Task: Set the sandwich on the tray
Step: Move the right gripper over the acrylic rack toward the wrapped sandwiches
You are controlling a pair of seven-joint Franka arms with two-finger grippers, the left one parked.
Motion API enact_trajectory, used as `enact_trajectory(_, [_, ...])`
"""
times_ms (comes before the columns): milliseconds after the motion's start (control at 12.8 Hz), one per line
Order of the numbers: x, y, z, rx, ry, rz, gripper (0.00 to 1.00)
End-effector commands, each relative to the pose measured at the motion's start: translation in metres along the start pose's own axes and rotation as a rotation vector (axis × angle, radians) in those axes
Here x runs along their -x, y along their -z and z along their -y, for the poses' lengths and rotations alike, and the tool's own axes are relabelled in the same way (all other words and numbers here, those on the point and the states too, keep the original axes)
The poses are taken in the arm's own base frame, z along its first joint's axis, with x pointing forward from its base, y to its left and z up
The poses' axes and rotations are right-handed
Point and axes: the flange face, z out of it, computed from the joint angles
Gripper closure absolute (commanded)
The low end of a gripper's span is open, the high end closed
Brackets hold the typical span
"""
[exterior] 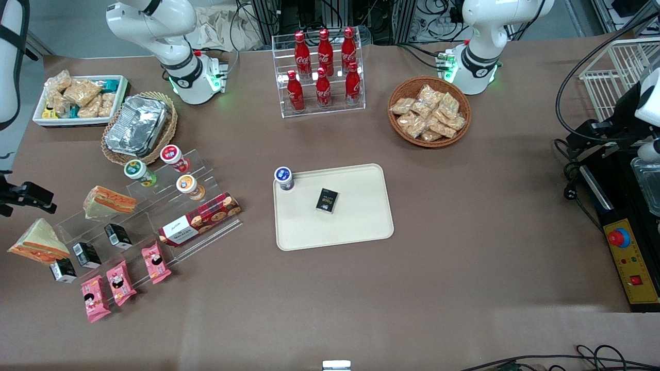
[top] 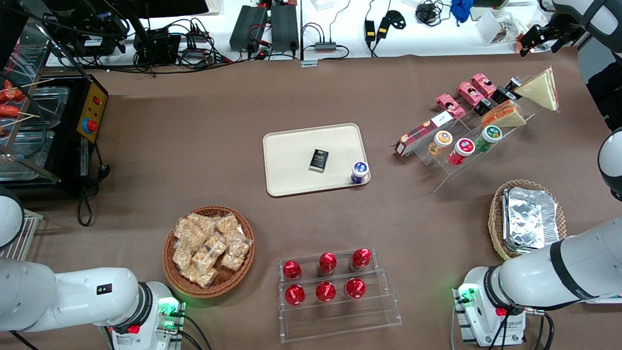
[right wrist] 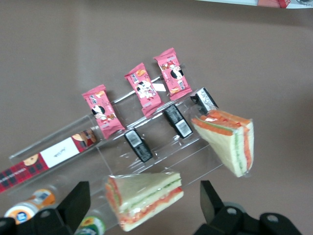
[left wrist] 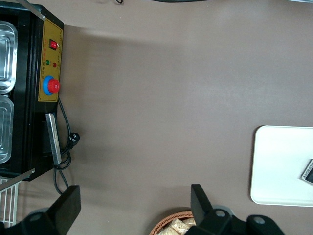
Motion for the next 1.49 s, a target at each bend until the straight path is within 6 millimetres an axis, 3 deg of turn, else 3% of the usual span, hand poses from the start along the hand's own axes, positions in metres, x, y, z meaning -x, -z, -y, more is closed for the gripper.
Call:
enact_trajectory(0, [-0.004,-0.005,-0.024,-0.034,0.036,-0.014,0.0])
enact_trajectory(548, [-0.009,-0.024,-0.059,-0.008,0.089,-0.038,0.0])
enact_trajectory(861, [-0.009,-0.061,-0.104,-0.019,0.238,-0.024,0.0])
enact_trajectory(1410, [-0.011,-0.131,-0.14,-0.01,0.439,-0.03,0.0])
